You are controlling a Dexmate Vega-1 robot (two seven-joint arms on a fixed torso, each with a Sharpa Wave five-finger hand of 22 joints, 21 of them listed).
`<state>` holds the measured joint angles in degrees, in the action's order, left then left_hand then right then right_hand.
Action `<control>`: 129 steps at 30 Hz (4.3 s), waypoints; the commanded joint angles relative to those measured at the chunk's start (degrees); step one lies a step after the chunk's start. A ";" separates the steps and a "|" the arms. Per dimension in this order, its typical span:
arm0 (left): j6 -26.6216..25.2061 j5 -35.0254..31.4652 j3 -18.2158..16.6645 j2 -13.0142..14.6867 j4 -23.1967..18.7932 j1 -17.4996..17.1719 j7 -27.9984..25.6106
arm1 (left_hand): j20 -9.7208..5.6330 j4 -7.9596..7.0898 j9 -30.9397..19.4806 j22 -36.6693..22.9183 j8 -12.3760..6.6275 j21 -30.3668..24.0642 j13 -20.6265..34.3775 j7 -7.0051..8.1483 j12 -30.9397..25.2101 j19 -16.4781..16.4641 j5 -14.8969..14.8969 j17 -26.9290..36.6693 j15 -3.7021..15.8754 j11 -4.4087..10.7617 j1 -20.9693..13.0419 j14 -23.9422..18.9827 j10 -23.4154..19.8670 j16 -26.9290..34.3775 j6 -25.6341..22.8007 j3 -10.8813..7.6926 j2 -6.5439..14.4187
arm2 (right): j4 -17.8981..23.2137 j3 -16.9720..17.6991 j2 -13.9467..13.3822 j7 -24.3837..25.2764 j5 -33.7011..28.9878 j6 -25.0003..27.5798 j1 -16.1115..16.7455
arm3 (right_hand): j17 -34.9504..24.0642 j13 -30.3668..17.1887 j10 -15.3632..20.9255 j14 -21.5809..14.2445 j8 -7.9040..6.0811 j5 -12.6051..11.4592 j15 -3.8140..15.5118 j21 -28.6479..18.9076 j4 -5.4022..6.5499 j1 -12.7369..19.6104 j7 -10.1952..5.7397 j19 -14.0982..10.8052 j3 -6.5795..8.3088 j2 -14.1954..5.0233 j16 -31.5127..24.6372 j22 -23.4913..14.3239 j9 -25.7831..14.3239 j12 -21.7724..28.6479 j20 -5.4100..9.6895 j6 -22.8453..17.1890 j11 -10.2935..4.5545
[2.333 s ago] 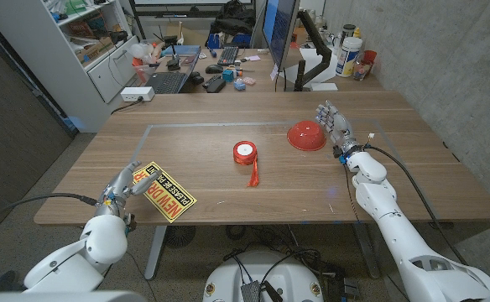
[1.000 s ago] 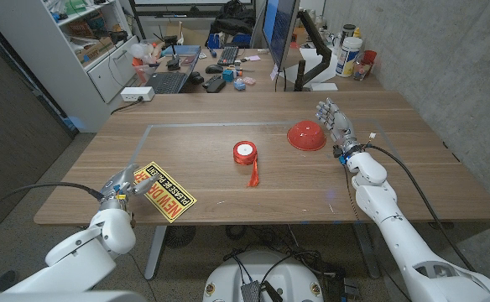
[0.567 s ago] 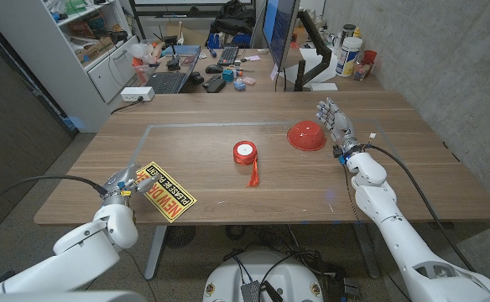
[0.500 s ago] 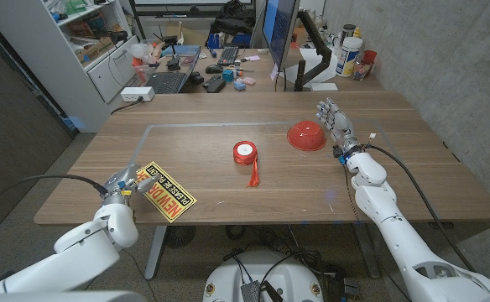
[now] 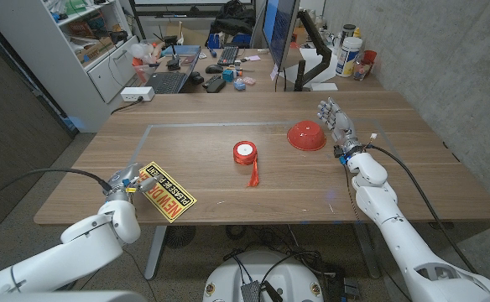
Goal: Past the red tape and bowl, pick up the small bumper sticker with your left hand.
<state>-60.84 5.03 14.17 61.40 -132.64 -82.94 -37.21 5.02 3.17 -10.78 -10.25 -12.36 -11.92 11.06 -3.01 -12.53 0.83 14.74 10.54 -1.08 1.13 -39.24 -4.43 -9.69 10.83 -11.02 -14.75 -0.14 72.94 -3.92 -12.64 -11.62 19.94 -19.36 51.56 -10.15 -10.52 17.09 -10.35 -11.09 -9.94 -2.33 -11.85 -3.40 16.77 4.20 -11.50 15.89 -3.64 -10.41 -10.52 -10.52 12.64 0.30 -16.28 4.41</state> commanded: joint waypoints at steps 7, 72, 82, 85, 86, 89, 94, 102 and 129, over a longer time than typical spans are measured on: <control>-4.10 3.09 6.82 2.50 0.05 5.28 -1.92 | -0.37 -0.16 -0.15 -0.34 -0.28 -0.17 0.22 0.30 -0.41 -0.40 0.00 0.10 0.59 0.27 -0.20 -0.40 -0.52 0.45 -0.99 0.54 -0.50 | -0.26 -0.18 -0.30 -0.64 0.58 0.10 -0.12 | -0.16 -0.10 0.47 -0.38 -0.14 -0.28 0.15 0.21 -0.35 -0.13 0.11 0.45 0.12 -0.12 -0.18 -0.28 -0.31 -0.24 -0.02 -0.43 -0.13; -6.50 6.17 18.93 -2.21 6.91 16.24 -7.11 | -1.83 3.17 -0.14 -0.29 -2.23 -0.66 0.17 2.98 -2.17 -3.20 1.84 -0.21 3.58 3.64 -6.43 -7.33 -11.50 1.46 -11.37 0.22 -1.01 | 0.72 -0.65 -0.40 0.27 -0.60 1.31 -0.50 | -0.18 -0.12 0.47 -0.53 -0.09 -0.31 0.04 0.30 -0.60 -0.39 -0.25 0.99 -0.04 -0.19 -0.20 -0.27 -0.32 -0.35 -0.35 -0.49 -0.10; -7.16 5.75 19.66 -4.45 8.42 16.94 -8.60 | -6.47 5.21 -0.10 -0.14 -4.57 -1.98 -0.17 4.13 -3.15 -10.61 0.80 -0.47 6.22 6.74 -13.89 -19.47 -25.30 2.57 -24.55 -1.56 0.31 | 1.73 -0.95 -0.64 0.74 -0.97 1.58 -0.39 | -0.18 -0.12 0.33 -0.52 -0.08 -0.32 -0.05 0.32 -0.63 -0.42 -0.22 1.10 -0.06 -0.19 -0.19 -0.27 -0.32 -0.41 -0.40 -0.48 -0.17; -6.74 5.86 19.42 -4.15 8.41 16.74 -8.59 | -5.98 5.27 -0.10 -0.13 -4.54 -1.95 -0.17 3.94 -3.10 -11.01 0.57 -0.48 6.31 6.58 -14.53 -20.48 -26.41 2.57 -25.22 -1.74 0.43 | 1.71 -1.10 -0.62 0.81 -1.06 1.53 -0.44 | -0.18 -0.12 0.31 -0.50 -0.08 -0.32 -0.07 0.32 -0.65 -0.42 -0.22 1.13 -0.06 -0.20 -0.18 -0.27 -0.32 -0.42 -0.43 -0.48 -0.23; -7.23 6.00 19.15 -4.51 8.45 16.71 -8.80 | -5.71 5.26 -0.10 -0.14 -4.53 -1.95 -0.17 4.02 -3.08 -11.15 0.50 -0.48 6.29 6.54 -14.66 -20.55 -26.70 2.49 -25.42 -1.76 0.43 | 1.68 -1.13 -0.58 0.81 -1.04 1.49 -0.46 | -0.18 -0.12 0.34 -0.50 -0.07 -0.32 -0.06 0.33 -0.65 -0.42 -0.25 1.15 -0.06 -0.20 -0.18 -0.27 -0.32 -0.41 -0.41 -0.47 -0.23; -6.80 6.09 18.97 -4.06 8.40 16.59 -8.67 | -5.43 5.24 -0.10 -0.14 -4.49 -1.92 -0.17 4.01 -3.01 -11.23 0.41 -0.48 6.25 6.53 -14.82 -20.60 -26.96 2.37 -25.57 -1.80 0.48 | 1.56 -1.25 -0.48 0.84 -1.05 1.35 -0.55 | -0.18 -0.13 0.29 -0.53 -0.07 -0.33 -0.10 0.33 -0.67 -0.41 -0.25 1.16 -0.06 -0.20 -0.19 -0.28 -0.32 -0.43 -0.40 -0.47 -0.26; -6.50 6.18 18.38 -4.04 8.40 16.22 -9.12 | -5.24 5.19 -0.10 -0.15 -4.49 -1.85 -0.16 4.01 -2.90 -11.32 0.25 -0.47 6.19 6.68 -15.03 -20.87 -27.40 2.25 -26.05 -1.83 0.50 | 1.31 -1.46 -0.33 0.80 -1.09 1.03 -0.77 | -0.17 -0.13 0.40 -0.52 -0.06 -0.34 -0.05 0.33 -0.71 -0.39 -0.26 1.20 -0.06 -0.21 -0.19 -0.28 -0.32 -0.39 -0.45 -0.45 -0.33; -6.34 6.09 17.80 -4.02 8.10 15.82 -9.75 | -4.96 5.32 -0.13 -0.15 -4.47 -1.74 -0.13 3.95 -2.73 -11.67 -0.07 -0.48 6.19 6.69 -16.06 -21.62 -28.63 2.04 -27.04 -2.18 0.78 | 1.06 -1.61 -0.20 0.68 -0.96 0.82 -0.88 | -0.17 -0.13 0.37 -0.48 -0.06 -0.35 -0.04 0.32 -0.76 -0.36 -0.24 1.23 -0.05 -0.21 -0.16 -0.28 -0.32 -0.40 -0.43 -0.44 -0.19; -5.94 5.45 16.06 -4.34 6.13 15.86 -10.59 | -4.94 4.95 -0.20 -0.18 -4.15 -1.55 -0.02 3.78 -2.06 -12.63 -1.09 -0.44 6.13 6.87 -17.14 -23.18 -30.91 1.59 -28.71 -2.44 1.11 | -0.08 -1.57 0.31 0.41 -0.34 -0.26 -0.94 | -0.17 -0.15 0.26 -0.49 -0.05 -0.35 0.04 0.28 -0.89 -0.38 -0.27 1.28 -0.09 -0.22 -0.17 -0.28 -0.32 -0.44 -0.43 -0.44 -0.24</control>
<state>-67.21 11.27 30.89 56.95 -125.77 -67.58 -47.68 0.02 8.57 -10.96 -10.40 -16.58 -13.63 10.91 0.84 -14.74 -11.55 13.76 10.02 2.69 7.37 -56.57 -27.05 -40.23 12.49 -39.34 -17.20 0.94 73.73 -5.44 -12.70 -10.96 19.40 -19.02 50.97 -10.14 -10.52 17.09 -10.35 -11.09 -9.94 -2.33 -11.63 -4.02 16.54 4.20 -10.48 15.75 -3.87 -10.41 -10.51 -10.52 12.30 -0.31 -16.27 4.41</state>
